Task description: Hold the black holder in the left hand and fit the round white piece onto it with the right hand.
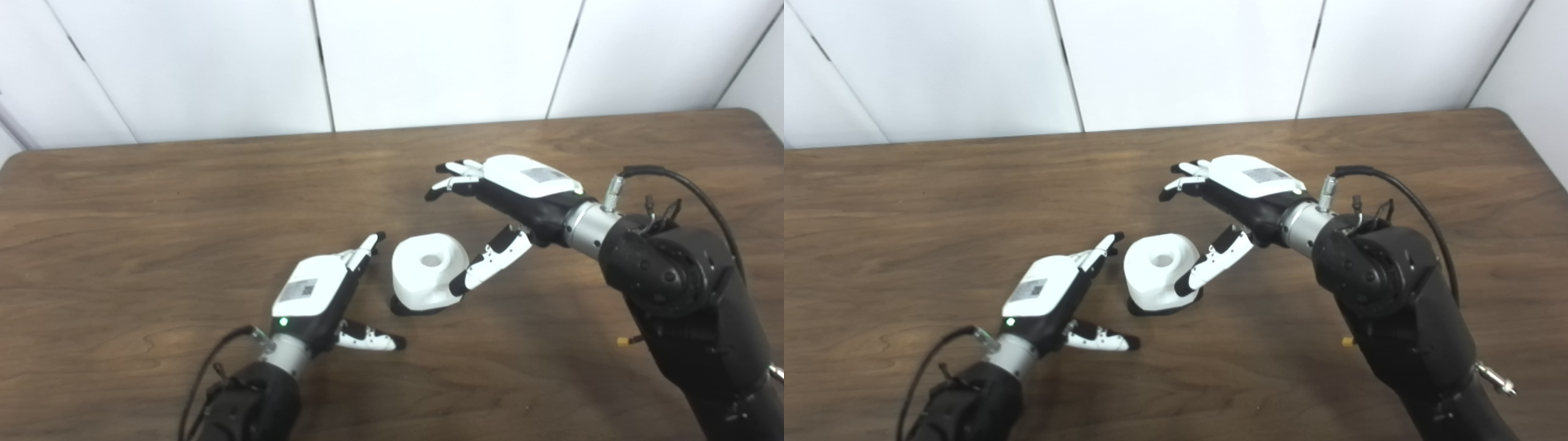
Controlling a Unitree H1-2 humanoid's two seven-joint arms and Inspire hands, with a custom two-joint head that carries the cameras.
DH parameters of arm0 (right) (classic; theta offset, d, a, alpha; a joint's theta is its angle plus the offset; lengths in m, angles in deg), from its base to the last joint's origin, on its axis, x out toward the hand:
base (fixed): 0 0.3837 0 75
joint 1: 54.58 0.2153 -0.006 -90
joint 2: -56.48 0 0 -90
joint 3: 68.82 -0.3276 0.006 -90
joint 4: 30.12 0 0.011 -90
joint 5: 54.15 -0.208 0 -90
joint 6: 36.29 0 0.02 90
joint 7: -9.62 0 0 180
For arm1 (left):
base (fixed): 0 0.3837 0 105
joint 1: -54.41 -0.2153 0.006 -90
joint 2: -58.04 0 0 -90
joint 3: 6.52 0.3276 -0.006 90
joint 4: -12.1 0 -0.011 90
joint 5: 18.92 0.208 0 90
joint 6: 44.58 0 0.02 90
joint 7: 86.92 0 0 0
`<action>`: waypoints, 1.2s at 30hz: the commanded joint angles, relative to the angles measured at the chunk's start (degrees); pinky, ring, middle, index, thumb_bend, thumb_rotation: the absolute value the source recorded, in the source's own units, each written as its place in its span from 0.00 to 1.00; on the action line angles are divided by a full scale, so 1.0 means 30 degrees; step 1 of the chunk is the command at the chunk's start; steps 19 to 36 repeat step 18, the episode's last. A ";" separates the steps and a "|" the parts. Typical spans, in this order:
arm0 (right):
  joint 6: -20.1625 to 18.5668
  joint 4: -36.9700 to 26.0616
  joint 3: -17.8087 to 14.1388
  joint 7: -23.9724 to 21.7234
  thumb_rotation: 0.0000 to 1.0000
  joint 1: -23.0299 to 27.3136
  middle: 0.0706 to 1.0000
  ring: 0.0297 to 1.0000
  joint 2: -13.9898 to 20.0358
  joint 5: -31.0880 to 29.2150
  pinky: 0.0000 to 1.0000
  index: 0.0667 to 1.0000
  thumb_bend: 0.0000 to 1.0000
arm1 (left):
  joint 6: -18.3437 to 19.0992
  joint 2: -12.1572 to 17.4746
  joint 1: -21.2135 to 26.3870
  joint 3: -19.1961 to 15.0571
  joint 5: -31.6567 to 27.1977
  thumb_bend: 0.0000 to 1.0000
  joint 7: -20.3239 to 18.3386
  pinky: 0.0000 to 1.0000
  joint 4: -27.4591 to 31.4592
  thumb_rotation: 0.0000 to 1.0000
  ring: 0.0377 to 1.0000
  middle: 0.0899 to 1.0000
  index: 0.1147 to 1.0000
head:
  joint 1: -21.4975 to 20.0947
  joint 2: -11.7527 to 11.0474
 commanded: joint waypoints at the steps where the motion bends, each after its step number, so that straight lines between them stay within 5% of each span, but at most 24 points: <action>1: 0.0054 -0.0044 -0.0393 0.0425 0.50 0.0876 0.98 1.00 0.0445 0.0003 1.00 0.84 1.00 | 0.1807 0.0809 -0.0407 -0.0410 -0.0609 1.00 -0.2526 0.82 0.0550 0.25 0.89 0.89 0.96 | -0.0012 0.0026; 11: 0.0261 0.0360 -0.0406 0.0947 0.51 0.0623 0.98 1.00 0.0527 -0.0321 1.00 0.84 1.00 | 0.2747 0.1134 -0.0651 -0.4328 -0.2206 1.00 -0.5492 0.76 0.4093 0.27 0.91 0.92 0.95 | 0.0802 0.0063; 18: -0.0025 0.0599 -0.0798 0.1441 0.54 0.0323 0.98 1.00 0.0603 -0.1047 1.00 0.87 1.00 | 0.1619 0.1673 -0.1565 -0.5652 -0.3770 1.00 -0.2867 0.79 0.4137 0.35 0.94 0.96 0.97 | 0.0969 -0.0077; 36: -0.0025 0.0599 -0.0798 0.1441 0.54 0.0323 0.98 1.00 0.0603 -0.1047 1.00 0.87 1.00 | 0.1619 0.1673 -0.1565 -0.5652 -0.3770 1.00 -0.2867 0.79 0.4137 0.35 0.94 0.96 0.97 | 0.0969 -0.0077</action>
